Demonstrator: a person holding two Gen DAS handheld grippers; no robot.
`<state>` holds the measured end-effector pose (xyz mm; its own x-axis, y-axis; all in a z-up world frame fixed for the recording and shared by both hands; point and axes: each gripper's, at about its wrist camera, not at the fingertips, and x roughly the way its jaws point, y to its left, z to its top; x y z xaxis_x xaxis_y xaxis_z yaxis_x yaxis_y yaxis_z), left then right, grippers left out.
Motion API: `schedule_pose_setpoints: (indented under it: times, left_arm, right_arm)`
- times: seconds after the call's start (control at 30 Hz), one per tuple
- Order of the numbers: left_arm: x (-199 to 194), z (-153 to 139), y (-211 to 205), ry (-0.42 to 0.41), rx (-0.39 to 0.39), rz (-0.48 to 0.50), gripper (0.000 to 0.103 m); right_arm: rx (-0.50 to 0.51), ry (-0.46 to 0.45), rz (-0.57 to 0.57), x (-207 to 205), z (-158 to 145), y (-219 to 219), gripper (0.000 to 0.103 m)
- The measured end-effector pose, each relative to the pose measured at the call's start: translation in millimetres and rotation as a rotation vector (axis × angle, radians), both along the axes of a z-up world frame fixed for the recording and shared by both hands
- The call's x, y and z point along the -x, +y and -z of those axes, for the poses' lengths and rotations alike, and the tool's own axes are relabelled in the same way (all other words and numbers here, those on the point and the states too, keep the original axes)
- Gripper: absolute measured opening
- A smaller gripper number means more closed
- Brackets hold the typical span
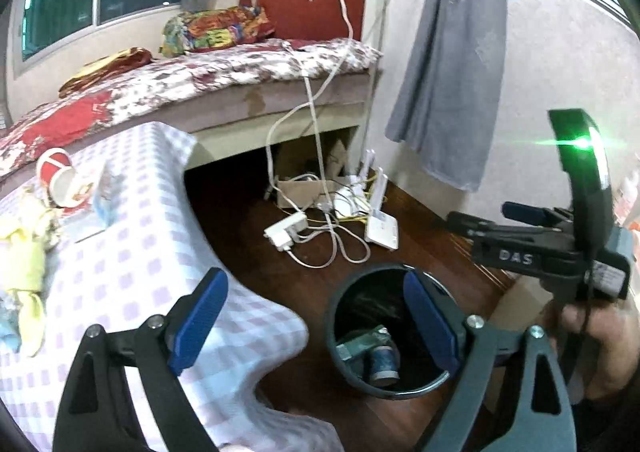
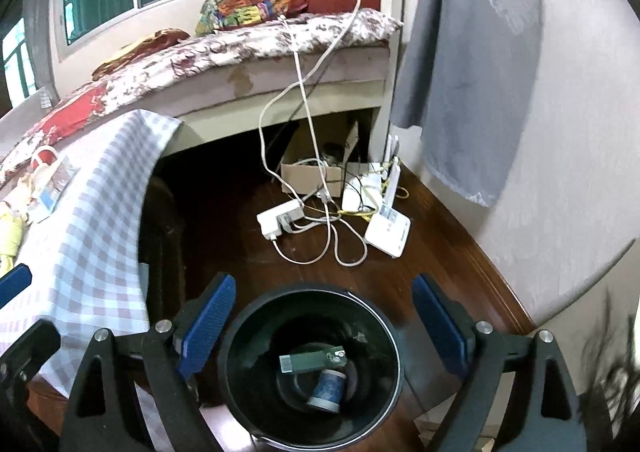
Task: Collect trash
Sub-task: 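Move both open tools back over the table items, then grasp the light blue mask with the left tool while the right grasps the red-white carton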
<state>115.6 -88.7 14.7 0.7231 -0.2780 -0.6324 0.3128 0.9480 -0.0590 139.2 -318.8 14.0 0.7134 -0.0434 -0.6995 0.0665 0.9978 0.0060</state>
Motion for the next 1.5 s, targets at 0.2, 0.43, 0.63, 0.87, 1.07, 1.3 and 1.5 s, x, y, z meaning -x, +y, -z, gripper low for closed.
schedule_pose_setpoints:
  times: [0.2, 0.43, 0.63, 0.87, 1.07, 1.3, 1.5]
  left_arm:
    - [-2.0, -1.9, 26.4, -0.011, -0.005, -0.071, 0.091]
    - [-4.5, -4.6, 56.5, -0.025, -0.012, -0.151, 0.091]
    - [-2.4, -4.8, 84.6, -0.032, -0.015, -0.212, 0.091]
    - [10.0, -0.7, 130.7, -0.033, -0.026, -0.320, 0.091]
    - [29.6, -1.1, 185.6, -0.049, -0.021, -0.453, 0.091]
    - [40.9, -0.4, 242.1, -0.057, -0.003, -0.589, 0.091]
    - [13.8, 16.1, 263.7, 0.011, 0.010, -0.591, 0.090]
  right_arm:
    - [0.021, -0.017, -0.072, 5.5, -7.6, 33.4, 0.091]
    - [0.048, -0.036, -0.173, 5.0, -14.5, 78.8, 0.091]
    - [0.041, -0.047, -0.232, 4.0, -18.5, 108.4, 0.091]
    - [0.027, -0.065, -0.335, 0.2, -23.7, 156.8, 0.091]
    - [0.023, -0.074, -0.437, -3.2, -25.2, 207.2, 0.091]
    - [0.025, -0.078, -0.533, -8.4, -25.5, 261.0, 0.091]
    - [0.030, -0.048, -0.557, -25.2, -21.0, 294.7, 0.091]
